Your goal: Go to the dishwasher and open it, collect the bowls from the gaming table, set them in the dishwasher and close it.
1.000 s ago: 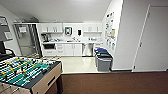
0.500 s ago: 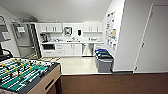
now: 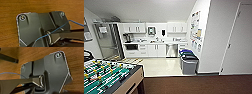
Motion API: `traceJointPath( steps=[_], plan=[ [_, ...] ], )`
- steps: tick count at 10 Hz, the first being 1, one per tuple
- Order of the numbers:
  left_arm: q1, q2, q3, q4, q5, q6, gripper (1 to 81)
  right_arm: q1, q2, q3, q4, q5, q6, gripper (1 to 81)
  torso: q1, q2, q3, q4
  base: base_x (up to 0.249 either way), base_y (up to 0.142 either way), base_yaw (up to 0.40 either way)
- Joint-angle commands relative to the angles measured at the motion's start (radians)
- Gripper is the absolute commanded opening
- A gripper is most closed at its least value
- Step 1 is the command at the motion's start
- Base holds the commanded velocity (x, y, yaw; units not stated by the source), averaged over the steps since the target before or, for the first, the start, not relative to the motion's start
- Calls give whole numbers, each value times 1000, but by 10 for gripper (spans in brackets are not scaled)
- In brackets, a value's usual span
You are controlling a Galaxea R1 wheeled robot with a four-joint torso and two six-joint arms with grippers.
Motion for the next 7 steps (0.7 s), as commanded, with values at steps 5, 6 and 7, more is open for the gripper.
traceJointPath(
  steps=[5,6,7],
  plan=[
    [-54,-10,9,9,45,6,811,55,-22,-8,-8,-38,-1,811,-1,0,0,0,202,0,0],
    [-54,-10,6,8,45,6,811,54,-22,-6,-7,-29,-1,811,-1,0,0,0,249,0,0],
    [-54,-10,6,6,45,6,811,54,-22,-6,-5,-27,-1,811,-1,0,0,0,249,0,0]
  ],
)
